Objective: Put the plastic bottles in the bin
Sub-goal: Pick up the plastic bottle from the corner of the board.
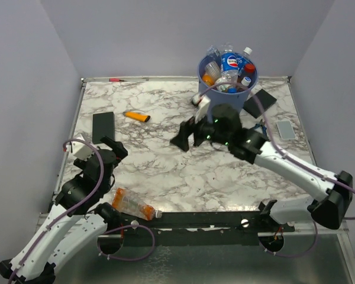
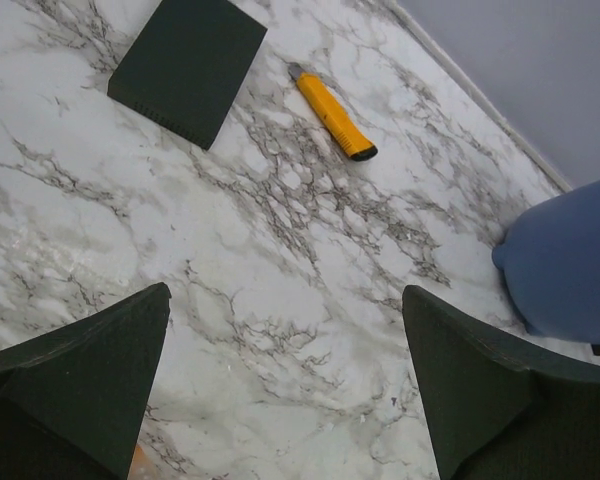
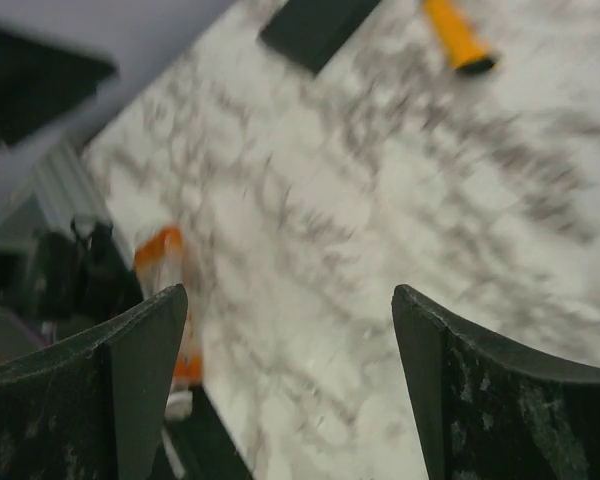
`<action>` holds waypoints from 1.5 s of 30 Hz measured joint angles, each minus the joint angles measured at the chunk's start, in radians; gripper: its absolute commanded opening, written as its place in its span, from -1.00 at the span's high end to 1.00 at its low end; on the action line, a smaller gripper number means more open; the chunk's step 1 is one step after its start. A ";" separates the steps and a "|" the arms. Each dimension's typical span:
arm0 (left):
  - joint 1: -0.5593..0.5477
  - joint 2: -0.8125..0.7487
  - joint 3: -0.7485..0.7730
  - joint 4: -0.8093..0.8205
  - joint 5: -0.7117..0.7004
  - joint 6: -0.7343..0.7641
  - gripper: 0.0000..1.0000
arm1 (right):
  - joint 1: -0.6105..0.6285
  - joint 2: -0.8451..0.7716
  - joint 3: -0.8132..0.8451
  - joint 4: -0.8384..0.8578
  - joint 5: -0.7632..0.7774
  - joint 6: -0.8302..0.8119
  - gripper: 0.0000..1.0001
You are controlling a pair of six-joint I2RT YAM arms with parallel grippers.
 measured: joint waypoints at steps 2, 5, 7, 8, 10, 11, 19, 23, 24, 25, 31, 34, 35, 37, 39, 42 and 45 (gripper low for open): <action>0.000 -0.008 0.024 -0.002 -0.007 0.013 -0.98 | 0.107 0.040 -0.106 0.023 -0.048 0.008 -0.72; 0.000 -0.037 0.055 -0.004 -0.019 0.032 -0.98 | 0.230 0.124 -0.231 0.056 -0.116 0.051 -0.72; 0.000 -0.057 0.070 -0.006 -0.032 0.039 -0.98 | 0.283 0.163 -0.280 0.069 -0.151 0.080 -0.72; 0.000 -0.070 0.074 -0.008 -0.037 0.042 -0.98 | 0.304 0.179 -0.291 0.077 -0.166 0.093 -0.73; 0.000 -0.098 0.078 -0.013 -0.047 0.043 -0.98 | 0.339 0.206 -0.295 0.104 -0.193 0.122 -0.74; 0.000 -0.108 0.078 -0.019 -0.050 0.043 -0.98 | 0.345 0.211 -0.294 0.125 -0.204 0.134 -0.75; 0.000 -0.125 0.072 -0.044 -0.050 0.034 -0.98 | 0.441 0.412 -0.147 0.204 -0.232 0.204 -0.74; 0.000 -0.130 0.071 -0.048 -0.050 0.035 -0.98 | 0.477 0.522 -0.031 0.180 -0.228 0.200 -0.66; 0.000 -0.132 0.071 -0.048 -0.050 0.035 -0.98 | 0.484 0.543 -0.008 0.169 -0.225 0.197 -0.64; 0.000 -0.133 0.071 -0.048 -0.051 0.036 -0.98 | 0.489 0.562 0.011 0.155 -0.220 0.193 -0.62; 0.000 -0.134 0.071 -0.048 -0.050 0.036 -0.98 | 0.507 0.634 0.068 0.052 -0.181 0.164 -0.50; 0.000 -0.134 0.070 -0.047 -0.050 0.036 -0.98 | 0.515 0.675 0.098 0.005 -0.170 0.149 -0.25; 0.000 -0.134 0.069 -0.047 -0.050 0.036 -0.98 | 0.521 0.689 0.106 -0.007 -0.167 0.148 -0.11; 0.000 -0.134 0.066 -0.045 -0.050 0.036 -0.98 | 0.530 0.711 0.110 -0.025 -0.154 0.148 0.12; 0.000 -0.134 0.063 -0.041 -0.050 0.036 -0.98 | 0.534 0.719 0.108 -0.054 -0.134 0.156 0.27; 0.000 -0.128 0.063 -0.018 -0.047 0.057 -0.98 | 0.534 0.695 0.097 -0.068 -0.082 0.158 0.41; 0.000 -0.105 0.066 0.029 -0.032 0.126 -0.98 | 0.520 0.590 0.023 -0.113 -0.017 0.149 0.45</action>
